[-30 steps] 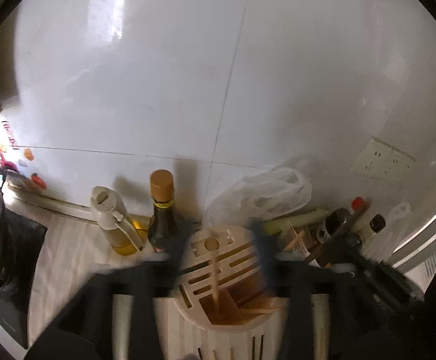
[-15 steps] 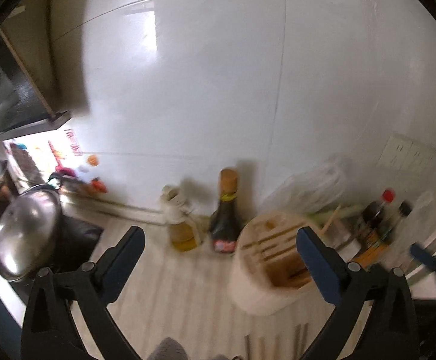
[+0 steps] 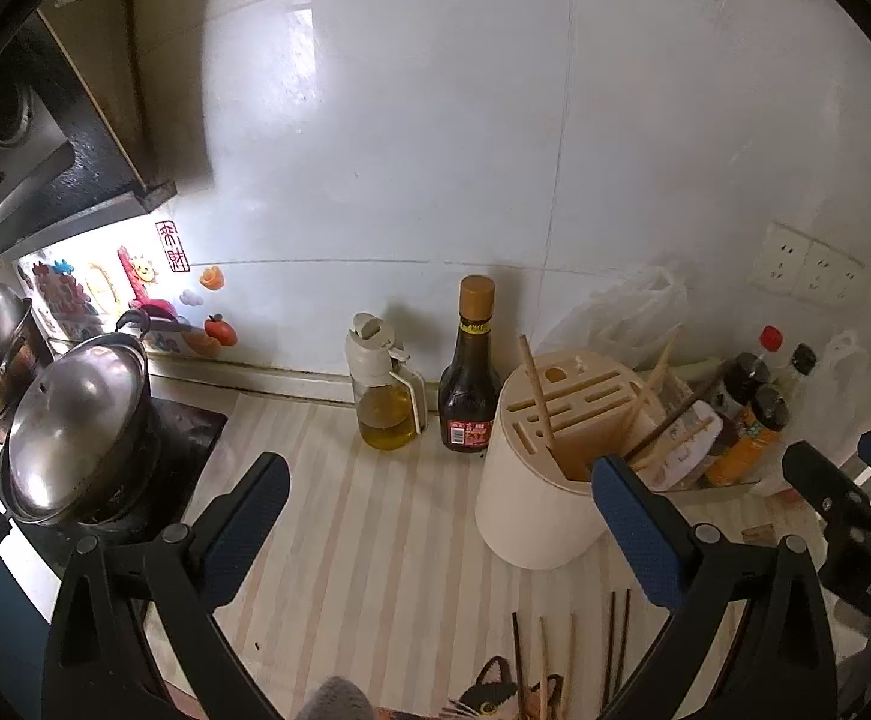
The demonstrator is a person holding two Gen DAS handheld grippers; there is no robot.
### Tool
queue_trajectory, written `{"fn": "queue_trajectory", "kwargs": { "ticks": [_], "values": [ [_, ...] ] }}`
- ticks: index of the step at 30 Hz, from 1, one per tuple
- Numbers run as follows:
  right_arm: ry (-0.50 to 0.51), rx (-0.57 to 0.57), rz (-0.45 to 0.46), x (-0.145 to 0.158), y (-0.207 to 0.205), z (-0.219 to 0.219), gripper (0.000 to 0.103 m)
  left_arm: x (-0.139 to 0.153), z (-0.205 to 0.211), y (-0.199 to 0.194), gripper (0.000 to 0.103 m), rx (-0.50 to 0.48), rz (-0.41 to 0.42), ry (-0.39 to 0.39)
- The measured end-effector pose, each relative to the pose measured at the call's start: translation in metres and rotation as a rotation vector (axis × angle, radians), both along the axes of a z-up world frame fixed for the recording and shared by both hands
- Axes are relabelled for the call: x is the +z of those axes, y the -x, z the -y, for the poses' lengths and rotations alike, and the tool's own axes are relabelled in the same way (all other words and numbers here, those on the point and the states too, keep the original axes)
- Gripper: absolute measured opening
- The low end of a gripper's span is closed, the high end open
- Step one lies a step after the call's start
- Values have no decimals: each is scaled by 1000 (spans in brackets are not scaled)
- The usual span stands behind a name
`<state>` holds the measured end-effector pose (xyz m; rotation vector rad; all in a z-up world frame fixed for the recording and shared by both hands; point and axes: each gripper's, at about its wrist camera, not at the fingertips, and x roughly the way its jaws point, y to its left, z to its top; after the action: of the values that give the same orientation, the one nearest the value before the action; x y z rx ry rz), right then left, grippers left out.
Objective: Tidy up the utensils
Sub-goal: 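Move both tools back down toward the remaining chopsticks on the mat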
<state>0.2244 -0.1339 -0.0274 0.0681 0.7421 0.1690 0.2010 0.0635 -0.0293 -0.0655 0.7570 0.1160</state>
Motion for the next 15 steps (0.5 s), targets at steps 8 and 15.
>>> {"fn": "queue_trajectory", "kwargs": {
  "ticks": [8, 15],
  "values": [
    [-107, -41, -71, 1, 37, 23, 103, -3, 1, 31, 103, -33, -44, 21],
    [-45, -175, -260, -66, 67, 56, 95, -73, 11, 40, 102, -89, -207, 44]
  ]
}}
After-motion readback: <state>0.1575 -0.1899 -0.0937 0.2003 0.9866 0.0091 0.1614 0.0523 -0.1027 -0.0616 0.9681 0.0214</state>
